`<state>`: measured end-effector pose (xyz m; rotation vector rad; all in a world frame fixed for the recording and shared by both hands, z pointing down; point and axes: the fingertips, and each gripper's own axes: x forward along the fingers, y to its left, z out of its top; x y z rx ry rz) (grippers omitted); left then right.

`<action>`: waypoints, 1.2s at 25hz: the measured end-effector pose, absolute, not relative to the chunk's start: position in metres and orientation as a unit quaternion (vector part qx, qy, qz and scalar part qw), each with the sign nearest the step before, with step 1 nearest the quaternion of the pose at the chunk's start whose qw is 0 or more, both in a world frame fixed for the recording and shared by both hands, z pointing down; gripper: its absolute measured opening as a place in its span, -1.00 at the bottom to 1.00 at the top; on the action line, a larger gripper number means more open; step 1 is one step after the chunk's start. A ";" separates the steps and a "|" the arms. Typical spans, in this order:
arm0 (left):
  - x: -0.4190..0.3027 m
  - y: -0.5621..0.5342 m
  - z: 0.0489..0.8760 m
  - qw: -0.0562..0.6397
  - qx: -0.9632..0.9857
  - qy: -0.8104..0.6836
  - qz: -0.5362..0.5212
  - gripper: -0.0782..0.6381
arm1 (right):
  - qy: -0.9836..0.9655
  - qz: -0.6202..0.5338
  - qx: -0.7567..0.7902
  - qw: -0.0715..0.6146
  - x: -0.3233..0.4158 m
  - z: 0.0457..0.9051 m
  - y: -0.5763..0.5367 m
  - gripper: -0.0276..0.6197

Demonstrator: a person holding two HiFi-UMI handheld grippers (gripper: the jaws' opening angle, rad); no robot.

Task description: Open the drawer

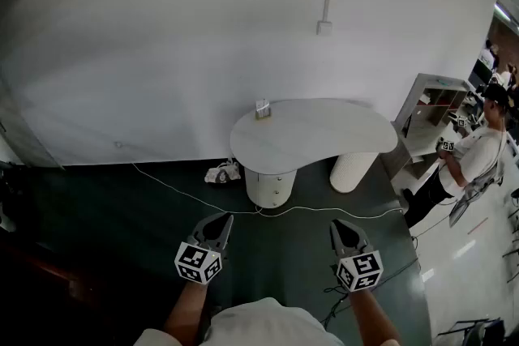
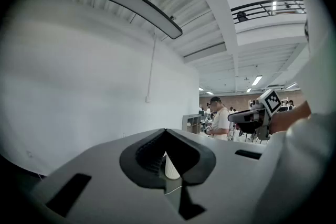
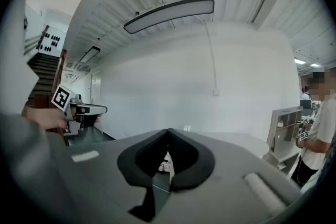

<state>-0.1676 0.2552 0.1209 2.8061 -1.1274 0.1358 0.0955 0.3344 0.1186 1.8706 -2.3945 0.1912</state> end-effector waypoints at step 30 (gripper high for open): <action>-0.122 0.309 0.141 0.077 0.916 -0.389 0.055 -0.76 | -0.798 0.089 0.594 0.042 0.138 0.140 0.378 -0.88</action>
